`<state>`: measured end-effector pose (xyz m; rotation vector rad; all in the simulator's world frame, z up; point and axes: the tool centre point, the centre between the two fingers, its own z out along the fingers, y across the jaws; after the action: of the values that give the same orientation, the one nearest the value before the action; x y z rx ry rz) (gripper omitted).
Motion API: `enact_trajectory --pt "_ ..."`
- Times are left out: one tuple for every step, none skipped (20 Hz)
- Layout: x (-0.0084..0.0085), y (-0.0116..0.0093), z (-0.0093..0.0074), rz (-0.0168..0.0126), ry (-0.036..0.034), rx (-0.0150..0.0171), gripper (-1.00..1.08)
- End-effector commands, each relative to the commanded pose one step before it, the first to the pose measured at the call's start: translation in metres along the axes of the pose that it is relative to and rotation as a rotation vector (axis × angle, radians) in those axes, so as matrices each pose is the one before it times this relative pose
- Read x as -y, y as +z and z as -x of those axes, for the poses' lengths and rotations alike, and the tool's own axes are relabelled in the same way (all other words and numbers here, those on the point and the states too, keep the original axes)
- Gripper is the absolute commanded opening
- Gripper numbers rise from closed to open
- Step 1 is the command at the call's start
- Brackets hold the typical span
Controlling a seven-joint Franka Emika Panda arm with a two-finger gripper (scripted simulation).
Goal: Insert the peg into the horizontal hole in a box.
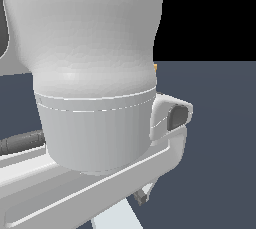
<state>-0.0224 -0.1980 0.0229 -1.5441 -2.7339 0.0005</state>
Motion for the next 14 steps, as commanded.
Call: enact_trajectory --pt "-0.00089 0.00307 0.00094 0.00114 -0.00042 0.00137 1.00" --pt "-0.00009 0.00012 0.00011 0.00000 0.00000 0.00000 1.00" --pt "0.00000 0.00000 0.00000 0.00000 0.00000 0.00000 -1.00" --pt "0.00000 0.00000 0.00000 0.00000 0.00000 0.00000 -1.00" --pt "0.00000 0.00000 0.00000 0.00000 0.00000 0.00000 -1.00" --pt "0.00000 0.00000 0.00000 0.00000 0.00000 0.00000 -1.00" --pt "0.00000 0.00000 0.00000 0.00000 0.00000 0.00000 -1.00" --pt "0.00000 0.00000 0.00000 0.00000 0.00000 0.00000 -1.00" --pt "0.00000 0.00000 0.00000 0.00000 0.00000 0.00000 -1.00" --pt "0.00000 0.00000 0.00000 0.00000 0.00000 0.00000 -1.00" --pt "0.00000 0.00000 0.00000 0.00000 0.00000 0.00000 -1.00" --pt "0.00000 0.00000 0.00000 0.00000 0.00000 0.00000 -1.00" --pt "-0.00023 -0.00009 -0.00044 0.00001 -0.00010 -0.00068 -1.00" --pt "-0.00004 -0.00008 -0.00019 0.00000 0.00049 0.00005 -1.00"
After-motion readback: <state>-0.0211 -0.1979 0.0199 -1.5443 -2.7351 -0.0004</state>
